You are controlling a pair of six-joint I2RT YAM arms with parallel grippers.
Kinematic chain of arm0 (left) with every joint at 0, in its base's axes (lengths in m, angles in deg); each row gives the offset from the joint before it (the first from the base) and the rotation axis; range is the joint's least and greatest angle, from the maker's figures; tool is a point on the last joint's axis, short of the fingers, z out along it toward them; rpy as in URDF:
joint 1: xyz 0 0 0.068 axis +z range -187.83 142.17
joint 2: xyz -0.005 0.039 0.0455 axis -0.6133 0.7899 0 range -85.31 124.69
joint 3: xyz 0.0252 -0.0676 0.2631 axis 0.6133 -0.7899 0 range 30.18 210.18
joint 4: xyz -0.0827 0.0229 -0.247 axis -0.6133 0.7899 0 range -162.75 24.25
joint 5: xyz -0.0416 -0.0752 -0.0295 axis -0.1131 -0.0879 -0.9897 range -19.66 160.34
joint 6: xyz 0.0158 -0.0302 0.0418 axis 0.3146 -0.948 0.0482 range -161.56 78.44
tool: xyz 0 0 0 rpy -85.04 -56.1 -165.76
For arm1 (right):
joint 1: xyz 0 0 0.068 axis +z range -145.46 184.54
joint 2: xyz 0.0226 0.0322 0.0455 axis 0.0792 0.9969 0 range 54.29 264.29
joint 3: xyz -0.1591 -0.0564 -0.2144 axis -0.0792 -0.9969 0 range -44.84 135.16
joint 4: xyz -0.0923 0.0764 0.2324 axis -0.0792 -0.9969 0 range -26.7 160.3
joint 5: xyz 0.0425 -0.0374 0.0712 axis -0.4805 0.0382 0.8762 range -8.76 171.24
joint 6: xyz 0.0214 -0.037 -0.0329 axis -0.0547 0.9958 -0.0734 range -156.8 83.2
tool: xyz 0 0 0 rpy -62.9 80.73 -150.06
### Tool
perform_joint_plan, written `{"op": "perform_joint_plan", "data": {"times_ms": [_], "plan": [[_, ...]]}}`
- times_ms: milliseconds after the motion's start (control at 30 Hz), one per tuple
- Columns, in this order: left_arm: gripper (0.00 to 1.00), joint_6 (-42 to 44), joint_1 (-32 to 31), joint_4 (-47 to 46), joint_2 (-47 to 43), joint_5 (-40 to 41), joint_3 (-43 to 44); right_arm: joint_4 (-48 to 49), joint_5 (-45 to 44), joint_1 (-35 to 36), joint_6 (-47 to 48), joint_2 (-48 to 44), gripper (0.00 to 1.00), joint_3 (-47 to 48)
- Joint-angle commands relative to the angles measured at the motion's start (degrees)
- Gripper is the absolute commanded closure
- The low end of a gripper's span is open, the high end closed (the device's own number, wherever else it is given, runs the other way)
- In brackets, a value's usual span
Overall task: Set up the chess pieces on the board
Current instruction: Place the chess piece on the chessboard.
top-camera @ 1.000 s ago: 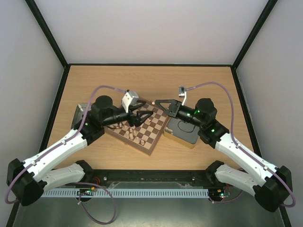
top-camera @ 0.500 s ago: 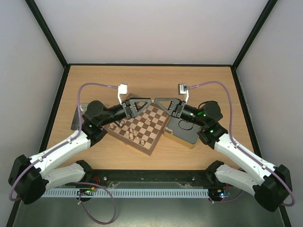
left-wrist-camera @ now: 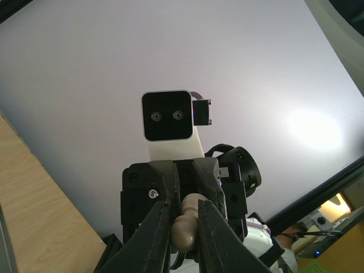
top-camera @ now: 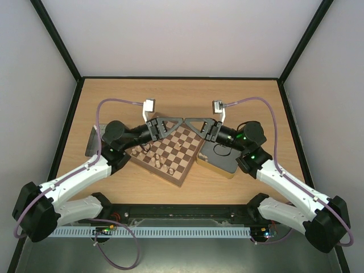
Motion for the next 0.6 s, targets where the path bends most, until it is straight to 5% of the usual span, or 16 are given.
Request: {"op": "perform_joint_plan", "data": {"times_ms": [0, 167, 300, 433, 567], "plan": [[0.90, -0.5, -0.2, -4.6, -0.2, -1.5, 0.5, 0.5, -1.6, 0.1, 1.4, -0.1, 0.94, -0.7], [0.98, -0.1, -0.2, -4.2, -0.9, -0.9, 0.1, -1.6, -4.0, 0.1, 3.4, -0.6, 0.88, -1.2], [0.98, 4.1, 0.1, 3.4, -2.5, 1.6, 0.5, -5.6, -8.0, 0.1, 5.4, -2.1, 0.55, -1.3], [0.98, 15.0, 0.7, 27.3, -5.5, 10.3, 3.7, -16.5, -18.0, 0.1, 10.5, -5.0, 0.38, -1.1], [0.97, 26.2, 0.7, 55.5, -6.4, 24.7, 9.2, -26.2, -28.4, 0.1, 14.8, -6.7, 0.36, -1.4]]}}
